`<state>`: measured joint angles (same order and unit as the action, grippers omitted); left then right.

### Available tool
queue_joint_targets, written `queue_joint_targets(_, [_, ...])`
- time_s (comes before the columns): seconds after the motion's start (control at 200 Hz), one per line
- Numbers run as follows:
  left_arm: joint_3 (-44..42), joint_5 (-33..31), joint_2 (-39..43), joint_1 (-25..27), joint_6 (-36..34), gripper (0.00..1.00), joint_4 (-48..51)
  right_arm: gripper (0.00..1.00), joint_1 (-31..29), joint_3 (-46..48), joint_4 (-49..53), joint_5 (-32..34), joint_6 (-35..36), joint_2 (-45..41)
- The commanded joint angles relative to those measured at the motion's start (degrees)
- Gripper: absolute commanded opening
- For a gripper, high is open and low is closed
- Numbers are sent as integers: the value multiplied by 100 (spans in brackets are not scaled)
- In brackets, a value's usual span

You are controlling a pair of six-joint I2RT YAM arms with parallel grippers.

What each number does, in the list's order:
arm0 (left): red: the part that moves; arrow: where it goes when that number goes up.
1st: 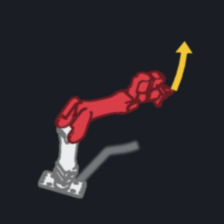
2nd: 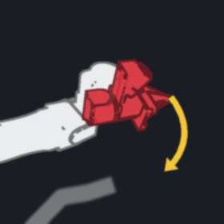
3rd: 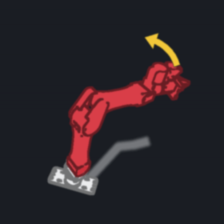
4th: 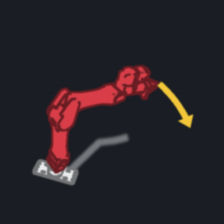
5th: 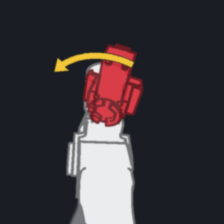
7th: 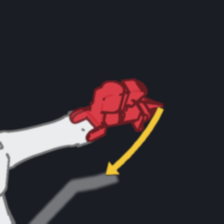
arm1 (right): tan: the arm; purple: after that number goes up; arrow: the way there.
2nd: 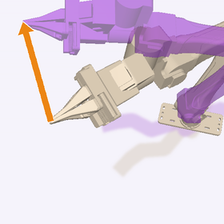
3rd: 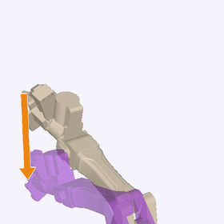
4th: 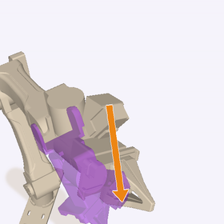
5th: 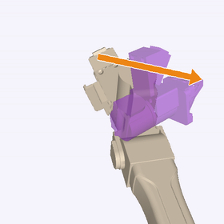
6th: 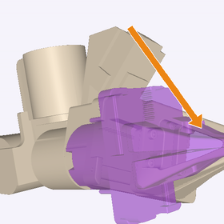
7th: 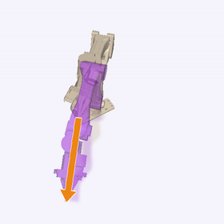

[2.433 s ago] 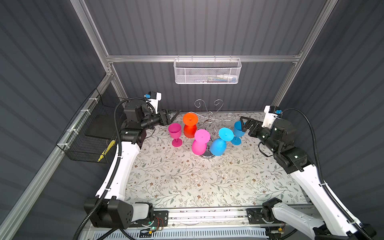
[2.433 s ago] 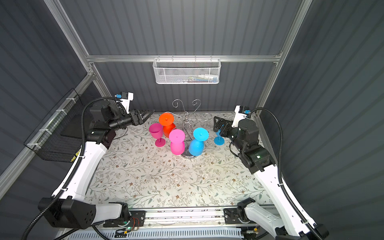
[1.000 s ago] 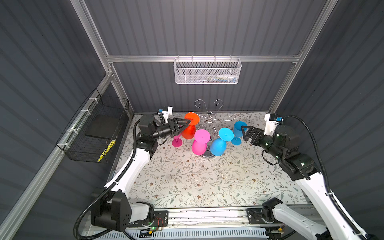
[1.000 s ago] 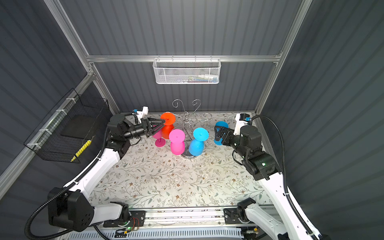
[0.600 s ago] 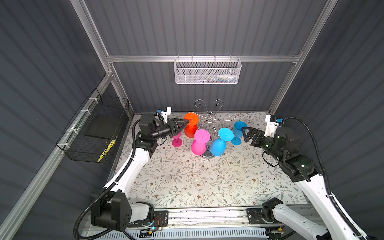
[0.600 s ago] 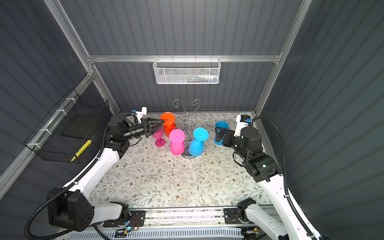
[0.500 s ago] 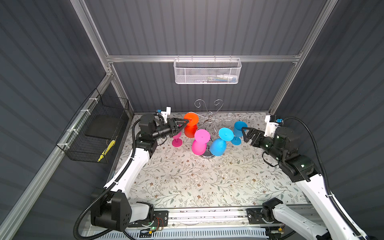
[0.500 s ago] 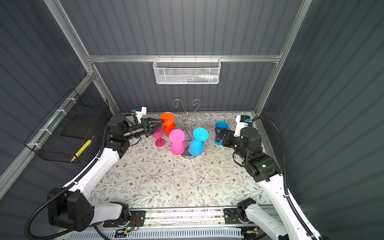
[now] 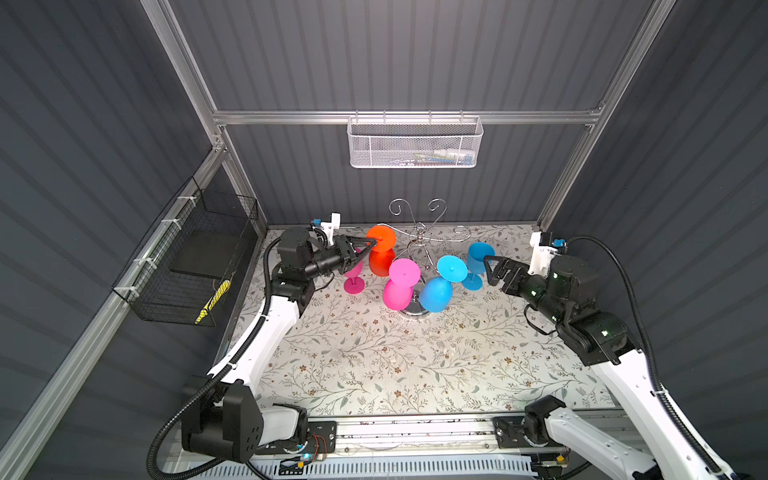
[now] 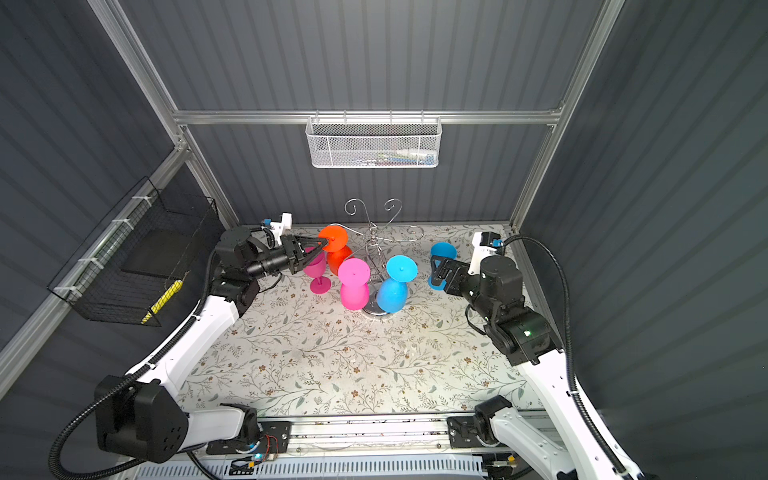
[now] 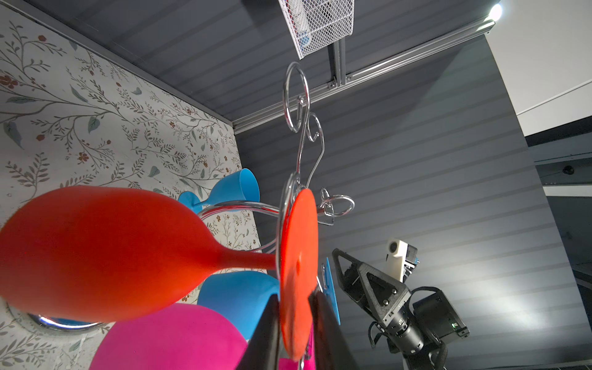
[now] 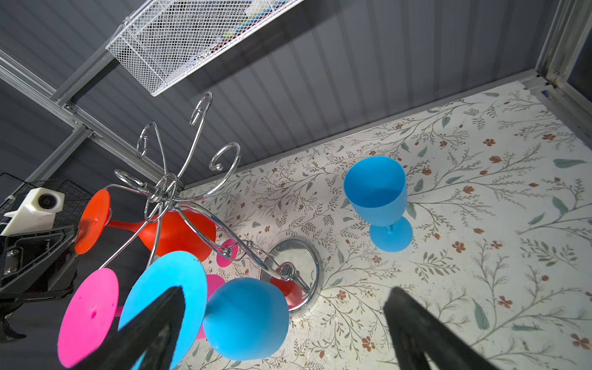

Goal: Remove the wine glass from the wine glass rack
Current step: 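Close the left gripper on the orange glass foot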

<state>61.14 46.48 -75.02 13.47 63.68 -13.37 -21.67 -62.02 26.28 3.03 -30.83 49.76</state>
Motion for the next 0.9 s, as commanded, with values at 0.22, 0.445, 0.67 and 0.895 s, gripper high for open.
queue_joint_targets(0.22, [25,-130,135,-3,43,17,-113,99,31,69,-34,105,33,-95])
queue_joint_targets(0.445, [17,-175,187,-3,44,16,-43,99,32,76,-30,86,33,-99])
queue_joint_targets(0.67, [38,-193,201,-3,49,12,-17,99,31,94,-16,75,7,-133])
queue_joint_targets(0.895, [81,-192,233,-3,26,11,61,99,39,94,-5,91,-4,-149])
